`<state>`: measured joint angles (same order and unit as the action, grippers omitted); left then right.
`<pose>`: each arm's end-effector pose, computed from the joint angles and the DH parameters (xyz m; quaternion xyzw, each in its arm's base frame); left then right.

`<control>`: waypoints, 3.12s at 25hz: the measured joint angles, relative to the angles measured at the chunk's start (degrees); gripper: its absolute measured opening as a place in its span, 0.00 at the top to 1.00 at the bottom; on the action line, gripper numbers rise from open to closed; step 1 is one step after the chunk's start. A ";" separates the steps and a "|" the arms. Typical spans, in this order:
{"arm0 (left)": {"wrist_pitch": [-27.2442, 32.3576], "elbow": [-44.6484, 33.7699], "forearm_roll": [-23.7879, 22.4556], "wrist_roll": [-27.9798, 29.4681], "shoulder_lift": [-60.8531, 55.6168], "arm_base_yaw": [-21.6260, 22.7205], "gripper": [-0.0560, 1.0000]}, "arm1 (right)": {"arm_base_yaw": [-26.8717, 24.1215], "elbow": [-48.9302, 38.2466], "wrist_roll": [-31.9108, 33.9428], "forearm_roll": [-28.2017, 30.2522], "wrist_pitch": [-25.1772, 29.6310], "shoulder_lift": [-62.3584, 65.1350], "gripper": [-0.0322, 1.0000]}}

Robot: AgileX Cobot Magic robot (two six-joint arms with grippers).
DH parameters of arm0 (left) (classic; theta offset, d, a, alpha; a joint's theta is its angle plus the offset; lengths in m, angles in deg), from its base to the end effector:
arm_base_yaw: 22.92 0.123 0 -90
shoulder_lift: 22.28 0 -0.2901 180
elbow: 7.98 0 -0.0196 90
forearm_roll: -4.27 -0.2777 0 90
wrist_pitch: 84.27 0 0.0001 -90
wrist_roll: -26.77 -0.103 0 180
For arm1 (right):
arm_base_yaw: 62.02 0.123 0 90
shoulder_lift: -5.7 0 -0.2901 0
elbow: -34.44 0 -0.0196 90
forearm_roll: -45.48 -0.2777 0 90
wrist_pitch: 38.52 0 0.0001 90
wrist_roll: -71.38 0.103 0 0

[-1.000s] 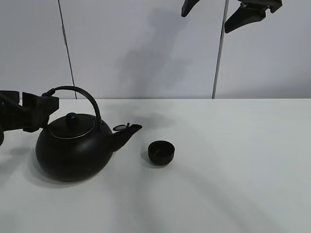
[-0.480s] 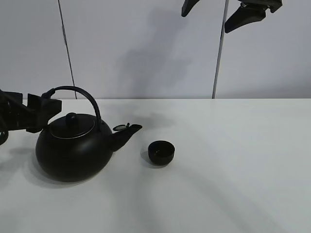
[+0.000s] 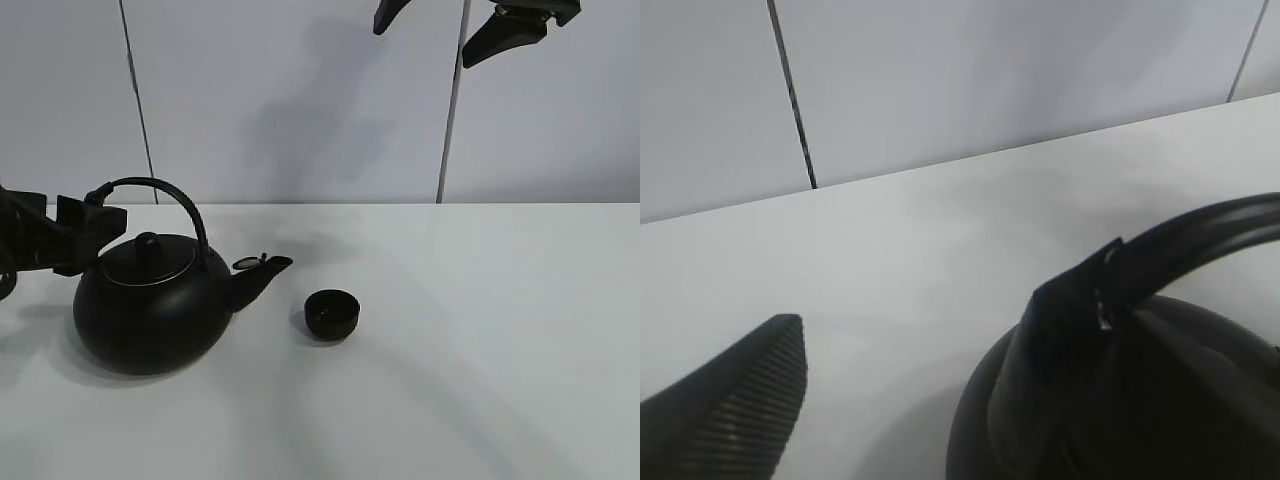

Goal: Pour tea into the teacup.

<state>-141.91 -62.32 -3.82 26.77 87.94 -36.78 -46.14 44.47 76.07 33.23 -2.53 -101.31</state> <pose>0.2794 -0.0815 0.1025 0.1620 0.7876 -0.0969 0.5865 0.4181 0.1323 0.3172 -0.0350 0.9127 0.1613 0.3739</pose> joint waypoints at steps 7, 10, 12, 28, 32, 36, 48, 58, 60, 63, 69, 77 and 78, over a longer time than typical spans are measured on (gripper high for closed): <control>-3.99 0.00 0.00 0.00 3.69 0.00 0.38 | 0.00 0.00 0.00 0.00 -0.07 0.00 0.36; -5.42 0.11 0.06 0.00 3.96 0.00 0.38 | 0.00 0.00 0.00 0.00 -0.07 0.00 0.36; -5.65 0.59 0.24 0.00 3.96 0.00 0.38 | 0.00 0.00 0.00 0.00 -0.07 0.00 0.36; -3.97 3.44 -1.16 0.00 6.93 0.00 0.38 | 0.00 0.00 0.00 0.00 -0.07 0.00 0.36; -4.62 3.44 -1.30 0.00 7.22 0.00 0.45 | 0.00 0.00 0.00 0.00 -0.07 0.00 0.36; -5.53 3.44 -1.30 0.00 7.24 0.00 0.59 | 0.00 0.00 0.00 0.00 0.00 0.00 0.36; -6.18 3.44 -2.76 -1.49 7.28 0.20 0.84 | 0.00 0.00 0.00 0.00 -0.05 0.00 0.36; 1.00 5.83 -3.89 -1.88 3.30 -0.52 0.85 | 0.00 0.00 0.00 0.00 -0.05 0.00 0.36; 3.05 7.76 -3.97 -1.88 2.57 -1.58 0.85 | 0.00 0.00 0.00 0.00 -0.11 0.00 0.36; 5.06 10.50 -4.34 -1.94 2.46 -3.12 0.85 | 0.00 0.00 0.00 0.00 -0.22 0.00 0.36; 10.16 14.72 -4.54 -2.58 2.46 -5.45 0.85 | 0.00 0.00 0.00 0.00 -0.57 0.00 0.36; 14.93 18.97 -6.49 -4.02 3.57 -5.99 0.85 | 0.00 0.00 0.00 0.00 -0.81 0.00 0.36; 15.08 19.47 -6.93 -4.09 3.93 -5.99 0.85 | 0.00 0.00 0.00 0.00 -0.82 0.00 0.36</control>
<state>-126.83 -42.85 -10.74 22.68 91.87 -42.77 -46.14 44.47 76.07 33.23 -3.34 -101.31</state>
